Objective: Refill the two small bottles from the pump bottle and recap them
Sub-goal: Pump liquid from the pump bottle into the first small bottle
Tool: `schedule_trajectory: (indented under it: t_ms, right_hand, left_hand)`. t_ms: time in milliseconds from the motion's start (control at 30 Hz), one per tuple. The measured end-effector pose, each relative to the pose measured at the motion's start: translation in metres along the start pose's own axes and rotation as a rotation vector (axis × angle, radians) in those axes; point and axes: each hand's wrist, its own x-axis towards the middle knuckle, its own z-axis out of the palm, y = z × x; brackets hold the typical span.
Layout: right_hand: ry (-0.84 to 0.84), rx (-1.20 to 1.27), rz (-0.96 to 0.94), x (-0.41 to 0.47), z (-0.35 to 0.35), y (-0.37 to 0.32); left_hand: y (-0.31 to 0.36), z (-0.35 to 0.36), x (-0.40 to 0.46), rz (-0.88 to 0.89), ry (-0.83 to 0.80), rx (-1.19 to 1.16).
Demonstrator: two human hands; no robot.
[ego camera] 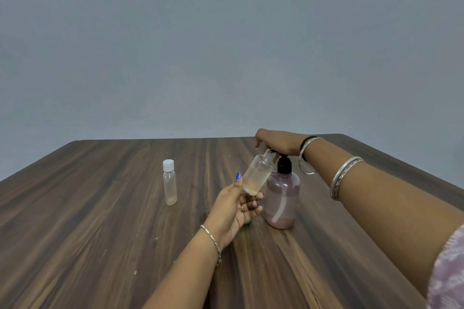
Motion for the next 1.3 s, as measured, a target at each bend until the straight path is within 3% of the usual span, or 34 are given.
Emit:
schedule_trajectory:
  t_ms: [1300]
  right_hand:
    - [-0.022,-0.001,-0.011,0.002,-0.002,0.003]
  left_hand:
    - [-0.002,0.000,0.005,0.007,-0.021,0.019]
